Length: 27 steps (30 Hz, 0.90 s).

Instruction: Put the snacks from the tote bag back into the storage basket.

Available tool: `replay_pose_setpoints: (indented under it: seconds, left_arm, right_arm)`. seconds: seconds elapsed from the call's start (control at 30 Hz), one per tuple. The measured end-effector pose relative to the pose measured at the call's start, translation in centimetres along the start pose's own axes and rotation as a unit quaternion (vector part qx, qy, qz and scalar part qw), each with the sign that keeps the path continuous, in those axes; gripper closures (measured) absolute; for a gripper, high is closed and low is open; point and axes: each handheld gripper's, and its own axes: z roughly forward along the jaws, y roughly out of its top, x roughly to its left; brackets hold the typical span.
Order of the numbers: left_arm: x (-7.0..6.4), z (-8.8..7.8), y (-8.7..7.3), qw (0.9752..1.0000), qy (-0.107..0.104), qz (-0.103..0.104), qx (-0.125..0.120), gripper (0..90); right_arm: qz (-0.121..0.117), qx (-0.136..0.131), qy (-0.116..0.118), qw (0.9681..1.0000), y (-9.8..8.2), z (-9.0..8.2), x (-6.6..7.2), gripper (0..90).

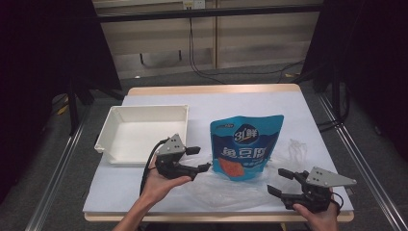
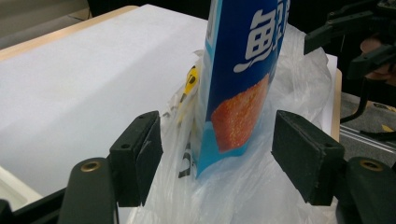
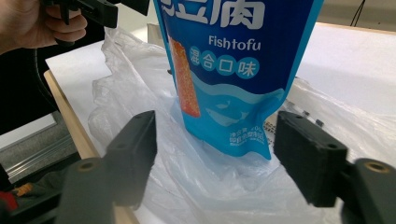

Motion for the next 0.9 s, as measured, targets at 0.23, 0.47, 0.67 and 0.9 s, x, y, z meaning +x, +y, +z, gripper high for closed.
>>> replay_pose_setpoints:
  seconds: [0.23, 0.47, 0.67, 0.9]
  left_arm:
    - [-0.2, -0.7, 1.5, 0.9994, -0.008, 0.006, -0.033, 27.4]
    - [0.2, -0.9, 2.9, 0.9989, -0.009, 0.011, -0.044, 27.7]
    - [0.8, -1.0, 4.4, 0.9978, -0.014, 0.010, -0.065, 33.5]
    - [0.1, -1.0, 7.3, 0.9965, -0.029, 0.045, -0.064, 45.7]
  right_arm:
    - [0.011, -0.006, -0.002, 0.9999, -0.3, -0.6, 0.4, 21.2]
    - [0.005, 0.002, 0.009, 0.9999, -0.2, 0.1, 0.6, 20.7]
    - [0.007, 0.002, 0.012, 0.9999, -0.1, 0.7, 0.7, 21.5]
    - [0.006, 0.003, 0.012, 0.9999, -0.2, 0.4, 0.5, 21.2]
